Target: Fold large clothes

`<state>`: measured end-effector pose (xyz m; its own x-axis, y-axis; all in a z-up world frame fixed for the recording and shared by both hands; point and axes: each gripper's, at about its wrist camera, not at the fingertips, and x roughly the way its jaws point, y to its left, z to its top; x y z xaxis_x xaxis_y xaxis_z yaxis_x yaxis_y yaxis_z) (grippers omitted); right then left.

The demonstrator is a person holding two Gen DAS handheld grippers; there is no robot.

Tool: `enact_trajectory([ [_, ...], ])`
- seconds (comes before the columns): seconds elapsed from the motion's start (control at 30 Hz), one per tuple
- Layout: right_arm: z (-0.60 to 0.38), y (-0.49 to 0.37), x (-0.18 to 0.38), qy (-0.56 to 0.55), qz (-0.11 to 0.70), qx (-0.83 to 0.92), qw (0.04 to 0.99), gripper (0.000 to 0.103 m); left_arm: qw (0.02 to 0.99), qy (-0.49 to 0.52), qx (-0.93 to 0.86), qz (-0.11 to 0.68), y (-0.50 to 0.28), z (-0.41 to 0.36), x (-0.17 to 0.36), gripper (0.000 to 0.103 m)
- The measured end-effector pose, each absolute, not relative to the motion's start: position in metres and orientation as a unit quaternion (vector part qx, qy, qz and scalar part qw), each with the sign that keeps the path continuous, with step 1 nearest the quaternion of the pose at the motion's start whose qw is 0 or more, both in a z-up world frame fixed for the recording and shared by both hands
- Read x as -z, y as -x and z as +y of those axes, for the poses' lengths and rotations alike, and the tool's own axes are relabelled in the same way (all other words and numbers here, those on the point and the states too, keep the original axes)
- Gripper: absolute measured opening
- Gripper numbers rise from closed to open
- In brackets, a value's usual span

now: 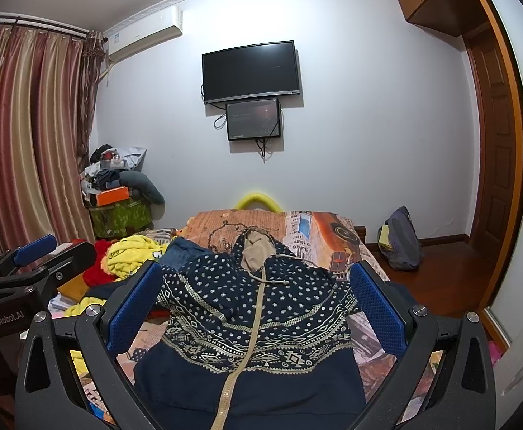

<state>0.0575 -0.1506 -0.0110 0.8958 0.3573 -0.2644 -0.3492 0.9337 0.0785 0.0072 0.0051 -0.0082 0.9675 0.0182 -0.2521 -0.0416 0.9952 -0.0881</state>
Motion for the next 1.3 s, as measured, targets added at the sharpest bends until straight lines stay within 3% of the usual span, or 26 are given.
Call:
enact_trajectory([
  [1.3,-0.149,-0.065,0.017,-0.017,0.157,-0.177,0.971,0.103,0.99,0.048,-0.014,0.135,-0.018,0.008,0.012,0.103],
])
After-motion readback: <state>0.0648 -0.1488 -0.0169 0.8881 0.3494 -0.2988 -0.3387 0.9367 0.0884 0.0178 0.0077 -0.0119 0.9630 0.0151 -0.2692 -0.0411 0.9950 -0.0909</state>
